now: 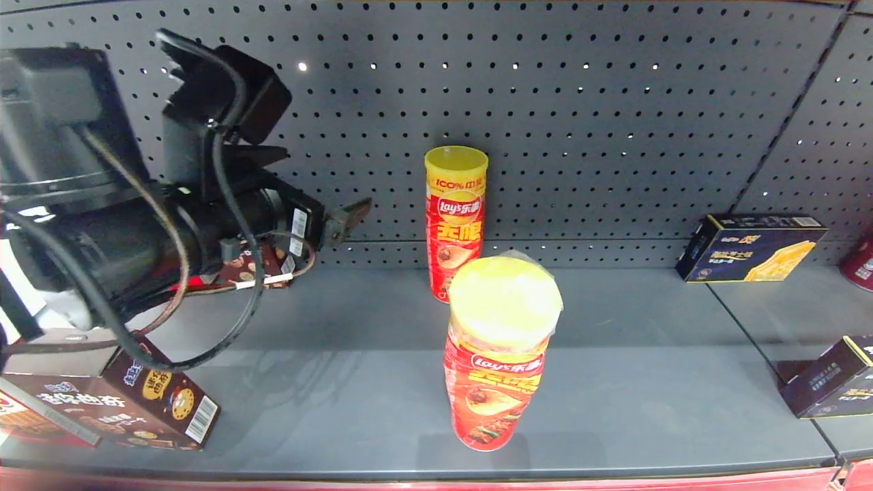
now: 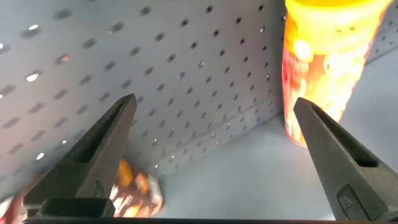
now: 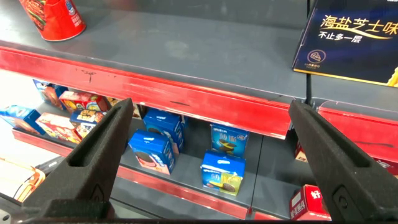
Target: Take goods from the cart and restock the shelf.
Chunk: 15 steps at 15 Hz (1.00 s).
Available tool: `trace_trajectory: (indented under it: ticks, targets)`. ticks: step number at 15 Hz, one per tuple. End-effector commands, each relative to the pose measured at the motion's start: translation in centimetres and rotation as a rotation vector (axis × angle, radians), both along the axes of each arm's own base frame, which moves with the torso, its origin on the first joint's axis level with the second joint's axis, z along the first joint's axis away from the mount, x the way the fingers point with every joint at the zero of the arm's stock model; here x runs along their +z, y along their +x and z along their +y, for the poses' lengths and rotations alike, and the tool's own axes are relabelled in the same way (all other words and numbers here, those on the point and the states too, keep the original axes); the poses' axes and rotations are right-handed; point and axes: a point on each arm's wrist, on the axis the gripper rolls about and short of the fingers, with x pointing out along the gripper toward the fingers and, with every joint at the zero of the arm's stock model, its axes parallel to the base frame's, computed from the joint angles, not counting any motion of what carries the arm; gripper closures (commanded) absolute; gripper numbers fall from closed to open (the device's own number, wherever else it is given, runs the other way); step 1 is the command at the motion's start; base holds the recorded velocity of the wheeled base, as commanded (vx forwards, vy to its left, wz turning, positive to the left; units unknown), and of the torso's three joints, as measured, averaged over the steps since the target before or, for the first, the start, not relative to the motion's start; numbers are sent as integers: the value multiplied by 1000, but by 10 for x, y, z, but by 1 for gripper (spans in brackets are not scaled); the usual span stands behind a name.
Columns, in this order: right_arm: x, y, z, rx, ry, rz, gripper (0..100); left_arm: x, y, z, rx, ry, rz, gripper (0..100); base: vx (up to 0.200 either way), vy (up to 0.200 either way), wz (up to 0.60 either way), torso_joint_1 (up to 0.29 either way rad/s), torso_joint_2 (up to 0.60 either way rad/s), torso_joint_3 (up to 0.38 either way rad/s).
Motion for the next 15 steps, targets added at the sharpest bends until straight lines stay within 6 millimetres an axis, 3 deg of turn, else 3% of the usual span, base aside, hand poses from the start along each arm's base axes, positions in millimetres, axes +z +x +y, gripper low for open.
trace_trajectory:
  ticks: [1, 6, 10, 15]
  targets:
    - [0, 0, 0, 0, -1, 1, 0, 6, -43, 23, 1, -35, -44, 0, 0, 0, 0, 0, 0, 0]
    - [0, 0, 0, 0, -1, 1, 0, 2, -79, 44, 10, -70, -70, 0, 0, 0, 0, 0, 0, 0]
    - [0, 0, 0, 0, -1, 1, 0, 5, -83, 45, 3, -75, -82, 0, 0, 0, 0, 0, 0, 0]
    - [0, 0, 0, 0, -1, 1, 0, -17, -37, 19, -6, -2, 36, 0, 0, 0, 0, 0, 0, 0]
